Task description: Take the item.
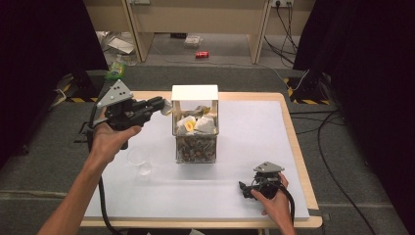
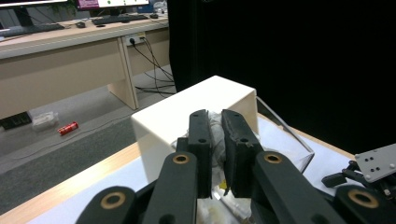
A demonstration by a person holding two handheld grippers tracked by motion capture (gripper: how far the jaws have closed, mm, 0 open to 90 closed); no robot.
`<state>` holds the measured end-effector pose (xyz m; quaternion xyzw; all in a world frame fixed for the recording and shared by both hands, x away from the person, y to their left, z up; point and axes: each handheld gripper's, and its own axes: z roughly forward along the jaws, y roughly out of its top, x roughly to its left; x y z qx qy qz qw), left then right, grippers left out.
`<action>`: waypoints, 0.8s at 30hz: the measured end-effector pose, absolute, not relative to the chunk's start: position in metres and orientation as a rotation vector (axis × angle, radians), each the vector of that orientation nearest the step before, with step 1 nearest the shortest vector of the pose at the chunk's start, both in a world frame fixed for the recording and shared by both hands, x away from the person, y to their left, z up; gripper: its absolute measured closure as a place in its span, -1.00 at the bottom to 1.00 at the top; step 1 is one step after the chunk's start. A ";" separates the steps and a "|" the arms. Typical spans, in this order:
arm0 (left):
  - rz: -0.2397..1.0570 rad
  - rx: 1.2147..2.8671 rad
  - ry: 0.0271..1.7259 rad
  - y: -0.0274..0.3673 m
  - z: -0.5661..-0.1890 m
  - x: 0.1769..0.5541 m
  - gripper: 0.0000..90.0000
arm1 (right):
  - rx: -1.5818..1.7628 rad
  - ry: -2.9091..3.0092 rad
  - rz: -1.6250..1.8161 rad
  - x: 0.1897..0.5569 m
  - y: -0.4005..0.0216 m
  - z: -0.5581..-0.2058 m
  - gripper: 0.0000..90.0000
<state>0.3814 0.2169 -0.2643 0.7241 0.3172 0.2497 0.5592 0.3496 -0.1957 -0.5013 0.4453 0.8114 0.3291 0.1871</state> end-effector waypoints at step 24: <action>0.617 1.672 0.853 0.280 -0.321 0.361 0.82 | 1.258 2.282 0.928 0.349 -0.195 -0.501 -0.99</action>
